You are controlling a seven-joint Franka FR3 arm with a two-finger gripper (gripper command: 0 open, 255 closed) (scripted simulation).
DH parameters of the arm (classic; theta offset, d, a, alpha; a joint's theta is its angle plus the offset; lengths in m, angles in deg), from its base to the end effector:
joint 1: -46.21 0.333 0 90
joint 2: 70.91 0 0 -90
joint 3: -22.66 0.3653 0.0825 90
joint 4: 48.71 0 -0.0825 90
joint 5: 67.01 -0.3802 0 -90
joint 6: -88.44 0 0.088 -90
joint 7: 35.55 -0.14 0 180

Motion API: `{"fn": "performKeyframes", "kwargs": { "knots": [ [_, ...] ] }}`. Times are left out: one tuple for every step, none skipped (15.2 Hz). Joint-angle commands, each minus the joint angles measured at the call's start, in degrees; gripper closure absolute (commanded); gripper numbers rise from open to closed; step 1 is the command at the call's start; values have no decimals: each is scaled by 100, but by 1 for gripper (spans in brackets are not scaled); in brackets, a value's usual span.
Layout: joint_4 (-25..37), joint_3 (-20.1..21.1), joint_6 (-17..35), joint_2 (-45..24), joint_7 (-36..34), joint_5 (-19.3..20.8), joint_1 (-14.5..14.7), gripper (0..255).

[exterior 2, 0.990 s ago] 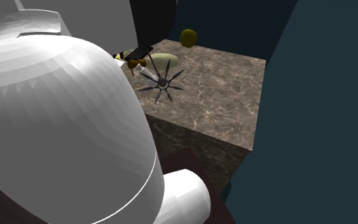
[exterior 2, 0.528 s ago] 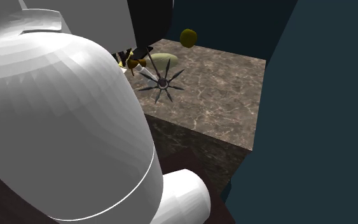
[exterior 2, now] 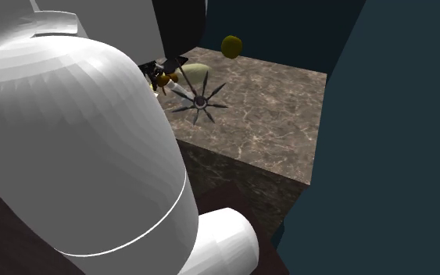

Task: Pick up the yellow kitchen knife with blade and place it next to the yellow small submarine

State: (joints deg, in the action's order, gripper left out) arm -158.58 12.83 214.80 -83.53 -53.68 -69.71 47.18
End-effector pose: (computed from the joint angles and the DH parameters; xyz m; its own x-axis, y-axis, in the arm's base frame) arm 0.6162 -0.0879 0.4049 0.8789 -0.4723 0.0667 -0.4718 -0.8814 -0.0245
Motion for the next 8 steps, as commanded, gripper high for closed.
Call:
{"fn": "performKeyframes", "kwargs": {
  "knots": [
    [-128,2,147,-41,0,-8,0,255],
    [-162,5,215,-76,6,-18,-3,255],
    [-194,8,283,-113,12,-27,-5,255],
    [-224,12,351,-151,19,-37,-8,255],
    [-254,16,418,-189,25,-46,-12,255],
    [-266,19,447,-206,28,-50,-15,255],
    [-266,22,447,-206,27,-50,-17,255],
    [-266,24,447,-206,27,-49,-19,255]
  ]
}}
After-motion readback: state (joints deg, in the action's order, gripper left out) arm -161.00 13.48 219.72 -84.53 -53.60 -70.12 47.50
